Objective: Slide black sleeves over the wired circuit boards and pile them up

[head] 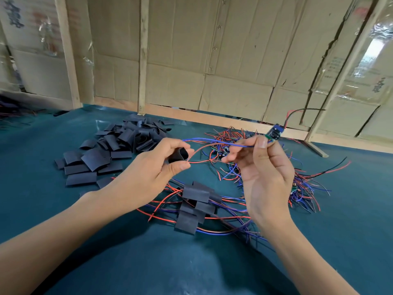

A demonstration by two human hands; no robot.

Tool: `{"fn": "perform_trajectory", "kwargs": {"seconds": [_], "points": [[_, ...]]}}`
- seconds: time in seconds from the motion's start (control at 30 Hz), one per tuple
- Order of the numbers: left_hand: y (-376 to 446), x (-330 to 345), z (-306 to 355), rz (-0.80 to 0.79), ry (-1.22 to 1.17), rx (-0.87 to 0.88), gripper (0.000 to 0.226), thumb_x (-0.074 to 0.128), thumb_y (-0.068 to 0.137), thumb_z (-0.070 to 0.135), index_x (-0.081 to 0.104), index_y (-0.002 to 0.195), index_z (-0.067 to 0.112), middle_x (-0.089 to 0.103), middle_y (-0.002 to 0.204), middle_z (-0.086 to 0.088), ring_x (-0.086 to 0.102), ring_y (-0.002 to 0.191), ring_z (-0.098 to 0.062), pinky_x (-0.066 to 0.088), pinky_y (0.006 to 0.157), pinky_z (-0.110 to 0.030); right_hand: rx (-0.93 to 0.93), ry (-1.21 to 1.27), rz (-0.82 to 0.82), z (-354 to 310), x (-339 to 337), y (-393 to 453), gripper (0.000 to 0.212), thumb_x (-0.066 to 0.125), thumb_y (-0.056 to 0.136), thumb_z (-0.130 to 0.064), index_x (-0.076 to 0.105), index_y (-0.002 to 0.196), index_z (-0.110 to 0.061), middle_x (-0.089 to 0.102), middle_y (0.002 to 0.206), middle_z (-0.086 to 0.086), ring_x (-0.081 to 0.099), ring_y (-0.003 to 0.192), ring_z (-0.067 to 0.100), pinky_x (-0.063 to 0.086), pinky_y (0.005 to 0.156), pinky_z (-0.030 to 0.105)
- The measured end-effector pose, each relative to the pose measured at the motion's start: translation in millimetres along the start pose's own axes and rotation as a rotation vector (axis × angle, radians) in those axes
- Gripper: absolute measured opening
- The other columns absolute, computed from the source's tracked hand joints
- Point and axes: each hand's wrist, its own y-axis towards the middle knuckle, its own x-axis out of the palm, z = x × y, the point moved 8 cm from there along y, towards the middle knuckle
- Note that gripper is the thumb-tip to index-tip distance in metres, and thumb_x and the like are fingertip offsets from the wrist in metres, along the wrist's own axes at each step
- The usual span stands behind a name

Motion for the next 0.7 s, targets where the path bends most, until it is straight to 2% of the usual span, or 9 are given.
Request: {"fn": "perform_trajectory", "kwargs": {"seconds": [0.13, 0.23, 0.37, 0.47, 0.6, 0.7], "points": [[-1.7, 2.5, 4.4, -0.042, -0.018, 0.038, 0.030, 0.046, 0.097, 0.054, 0.044, 0.124, 0.043, 0.063, 0.125, 0.021, 0.065, 0.098, -0.037, 0.048, 0.089, -0.049, -0.009, -0.009, -0.028, -0.2, 2.2, 1.9, 0.026, 0.035, 0.106, -0.010, 0.055, 0.093, -0.001, 0.068, 0.076, 0.004, 0.063, 0.068, 0.023, 0.051, 0.076, 0.044], [-2.3, 3.1, 7.0, -0.040, -0.052, 0.050, 0.030, 0.049, 0.099, 0.049, 0.046, 0.126, 0.036, 0.064, 0.125, 0.024, 0.067, 0.103, -0.021, 0.047, 0.088, -0.044, -0.021, -0.062, -0.039, 0.8, 3.6, 0.7, 0.025, 0.036, 0.106, -0.012, 0.055, 0.096, 0.000, 0.070, 0.077, 0.003, 0.065, 0.068, 0.023, 0.054, 0.076, 0.042], [-3.2, -0.2, 14.4, 0.005, -0.115, 0.055, 0.035, 0.051, 0.095, 0.051, 0.049, 0.125, 0.033, 0.066, 0.124, 0.017, 0.068, 0.100, -0.028, 0.051, 0.086, -0.050, -0.046, -0.144, -0.044, 1.6, 2.3, -0.1, 0.024, 0.037, 0.105, -0.014, 0.056, 0.097, -0.001, 0.071, 0.078, 0.002, 0.067, 0.069, 0.025, 0.055, 0.078, 0.043], [-3.5, -5.2, 17.2, 0.053, -0.152, 0.056, 0.034, 0.053, 0.098, 0.044, 0.052, 0.126, 0.025, 0.068, 0.120, 0.015, 0.068, 0.105, -0.020, 0.051, 0.086, -0.044, -0.072, -0.199, -0.042, 1.5, -0.3, 0.5, 0.024, 0.039, 0.104, -0.015, 0.057, 0.097, -0.003, 0.071, 0.081, 0.002, 0.068, 0.071, 0.025, 0.055, 0.079, 0.042], [-3.6, -8.5, 18.6, 0.063, -0.162, 0.047, 0.032, 0.059, 0.096, 0.034, 0.054, 0.125, 0.023, 0.070, 0.116, 0.013, 0.068, 0.097, -0.029, 0.050, 0.084, -0.056, -0.123, -0.295, -0.068, -0.1, -1.6, 0.7, 0.024, 0.039, 0.106, -0.015, 0.060, 0.099, -0.007, 0.072, 0.086, 0.000, 0.069, 0.075, 0.027, 0.055, 0.080, 0.040], [-4.1, -11.5, 19.4, 0.074, -0.179, 0.058, 0.031, 0.058, 0.097, 0.037, 0.054, 0.125, 0.023, 0.071, 0.114, 0.011, 0.069, 0.096, -0.025, 0.050, 0.079, -0.055, -0.140, -0.323, -0.073, -0.6, -4.8, 1.6, 0.024, 0.038, 0.107, -0.014, 0.061, 0.101, -0.009, 0.071, 0.085, 0.001, 0.070, 0.077, 0.028, 0.055, 0.080, 0.036]]}}
